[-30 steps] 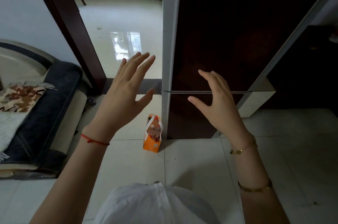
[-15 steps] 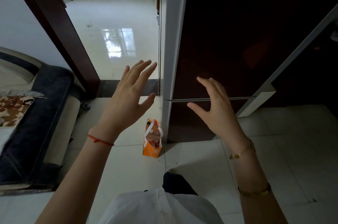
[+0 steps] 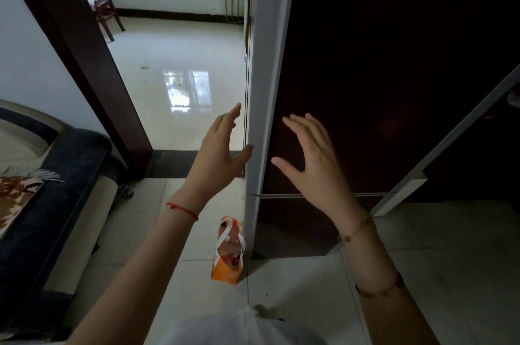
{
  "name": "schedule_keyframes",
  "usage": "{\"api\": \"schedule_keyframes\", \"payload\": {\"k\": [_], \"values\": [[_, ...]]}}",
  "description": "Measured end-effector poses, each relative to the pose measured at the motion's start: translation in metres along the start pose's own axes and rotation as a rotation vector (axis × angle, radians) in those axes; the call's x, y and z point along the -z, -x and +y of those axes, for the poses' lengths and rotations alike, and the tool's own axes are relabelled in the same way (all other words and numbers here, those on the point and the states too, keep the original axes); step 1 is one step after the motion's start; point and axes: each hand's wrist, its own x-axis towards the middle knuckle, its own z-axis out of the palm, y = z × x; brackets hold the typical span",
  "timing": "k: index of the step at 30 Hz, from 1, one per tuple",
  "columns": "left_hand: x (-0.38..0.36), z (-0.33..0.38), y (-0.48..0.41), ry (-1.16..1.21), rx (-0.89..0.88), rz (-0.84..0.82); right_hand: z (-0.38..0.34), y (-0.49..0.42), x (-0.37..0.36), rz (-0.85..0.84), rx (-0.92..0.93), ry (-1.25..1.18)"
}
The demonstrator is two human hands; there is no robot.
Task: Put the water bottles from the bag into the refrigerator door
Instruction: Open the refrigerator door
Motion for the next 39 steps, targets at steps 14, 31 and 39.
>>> {"api": "schedule_keyframes", "payload": {"k": [14,31,39], "values": [[-0.039,-0.019,-0.045,0.185,0.163,0.119,-0.007,-0.103,0.011,0.159,0.315,0.219],[-0.001,-0.021,-0.016,0.053,0.101,0.102,-0.015,-0.150,-0.030,0.316,0.316,0.826],[0.005,-0.025,-0.011,0.034,0.084,0.076,-0.028,-0.158,-0.046,0.395,0.183,0.838]]}}
